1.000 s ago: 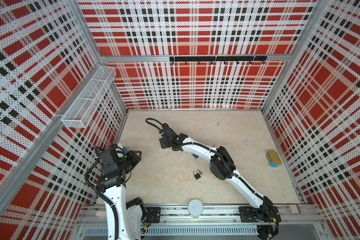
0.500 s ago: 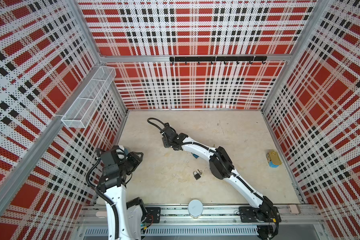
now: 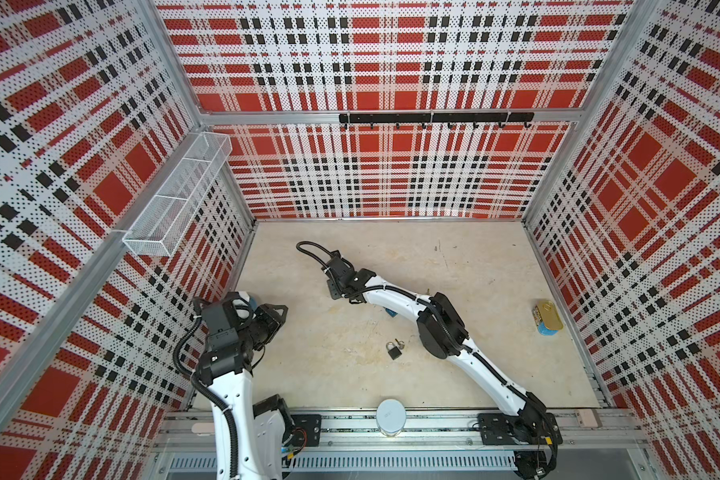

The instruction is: Lock with the key

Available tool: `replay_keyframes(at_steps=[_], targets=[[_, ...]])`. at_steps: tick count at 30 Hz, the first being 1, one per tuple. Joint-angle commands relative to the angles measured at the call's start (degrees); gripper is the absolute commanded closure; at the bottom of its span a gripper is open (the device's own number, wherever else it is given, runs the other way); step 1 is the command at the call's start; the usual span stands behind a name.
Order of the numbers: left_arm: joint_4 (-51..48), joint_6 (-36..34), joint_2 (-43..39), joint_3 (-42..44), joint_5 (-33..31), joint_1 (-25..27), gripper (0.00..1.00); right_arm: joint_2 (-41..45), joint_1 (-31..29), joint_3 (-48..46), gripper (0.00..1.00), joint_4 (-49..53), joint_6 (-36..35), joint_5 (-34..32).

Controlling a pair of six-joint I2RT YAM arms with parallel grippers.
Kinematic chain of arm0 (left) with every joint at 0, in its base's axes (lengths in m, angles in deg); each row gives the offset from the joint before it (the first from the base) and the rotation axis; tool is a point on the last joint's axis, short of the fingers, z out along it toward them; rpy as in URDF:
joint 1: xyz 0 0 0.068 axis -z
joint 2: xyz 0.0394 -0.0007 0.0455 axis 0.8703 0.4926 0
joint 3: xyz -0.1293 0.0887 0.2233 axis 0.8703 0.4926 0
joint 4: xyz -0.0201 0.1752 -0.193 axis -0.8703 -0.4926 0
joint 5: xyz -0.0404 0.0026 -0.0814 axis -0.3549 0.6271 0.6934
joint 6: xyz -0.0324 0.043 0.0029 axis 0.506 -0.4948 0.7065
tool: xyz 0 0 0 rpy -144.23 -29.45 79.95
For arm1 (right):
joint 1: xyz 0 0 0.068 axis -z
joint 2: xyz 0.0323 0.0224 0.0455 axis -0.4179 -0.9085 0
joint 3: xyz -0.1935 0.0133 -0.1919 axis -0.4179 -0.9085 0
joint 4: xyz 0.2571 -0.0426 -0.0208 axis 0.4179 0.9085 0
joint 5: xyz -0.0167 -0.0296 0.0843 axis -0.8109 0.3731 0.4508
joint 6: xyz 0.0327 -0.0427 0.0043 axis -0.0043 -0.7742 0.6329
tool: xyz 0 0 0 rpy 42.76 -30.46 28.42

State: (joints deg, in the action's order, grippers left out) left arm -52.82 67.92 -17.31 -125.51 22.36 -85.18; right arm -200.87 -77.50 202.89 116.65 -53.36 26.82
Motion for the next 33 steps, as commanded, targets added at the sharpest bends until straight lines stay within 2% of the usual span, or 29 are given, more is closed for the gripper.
replay_keyframes(at_steps=[1, 12, 17, 24, 33], targets=[[1.3, 0.7, -0.7, 0.7, 0.8, -0.5, 0.61, 1.0, 0.2, -3.1, 0.43, -0.1, -0.1, -0.4], [2.6, 1.3, -0.7, 1.7, 1.5, -0.5, 0.60, 3.4, 0.3, -6.8, 0.62, -0.9, -2.5, -0.3], [3.0, 1.6, -0.8, 2.2, 1.4, -0.5, 0.60, 7.6, 0.2, -13.4, 0.63, -2.9, -3.2, 0.3], [3.4, 1.9, -1.5, 2.0, 1.2, -0.5, 0.60, 17.4, 0.1, -28.2, 0.64, -5.8, -2.6, 2.4], [4.2, 2.5, -2.8, 1.8, 0.6, -0.5, 0.60, 28.1, -2.8, -42.9, 0.62, -2.2, -0.7, 4.3]])
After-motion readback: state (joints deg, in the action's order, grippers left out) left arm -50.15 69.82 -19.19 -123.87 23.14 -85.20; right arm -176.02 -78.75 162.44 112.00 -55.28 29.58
